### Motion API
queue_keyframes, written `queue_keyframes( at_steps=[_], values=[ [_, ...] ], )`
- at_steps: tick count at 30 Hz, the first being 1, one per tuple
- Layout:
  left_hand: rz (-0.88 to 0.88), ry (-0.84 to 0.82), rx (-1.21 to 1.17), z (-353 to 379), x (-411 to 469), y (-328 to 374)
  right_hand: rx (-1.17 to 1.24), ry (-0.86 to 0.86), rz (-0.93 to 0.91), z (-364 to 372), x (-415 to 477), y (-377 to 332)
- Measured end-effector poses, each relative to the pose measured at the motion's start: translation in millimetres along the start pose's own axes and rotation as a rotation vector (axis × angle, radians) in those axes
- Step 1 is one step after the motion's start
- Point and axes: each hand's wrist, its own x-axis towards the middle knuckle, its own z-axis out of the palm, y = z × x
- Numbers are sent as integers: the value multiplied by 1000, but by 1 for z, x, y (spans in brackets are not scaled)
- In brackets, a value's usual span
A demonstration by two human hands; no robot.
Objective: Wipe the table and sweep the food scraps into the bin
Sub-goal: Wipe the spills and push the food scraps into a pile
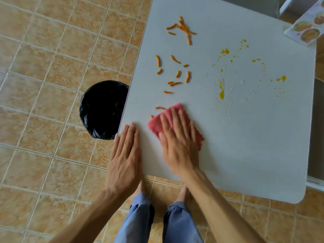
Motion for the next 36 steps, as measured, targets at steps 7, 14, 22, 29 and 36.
queue_keyframes(
  at_steps=[7,14,22,29,36],
  values=[
    [3,19,-8,0,-3,1,-55,180,504,5,11,-1],
    [-3,15,-3,4,-1,1,8,-13,63,11,2,-47],
    [-19,8,-70,-9,-8,-7,23,64,340,18,3,-80],
    [-360,19,-44,-21,-19,-69,55,-59,-103,12,-14,-53],
    [-388,46,-24,-42,-7,-82,74,-32,106,24,-4,-103]
  ],
)
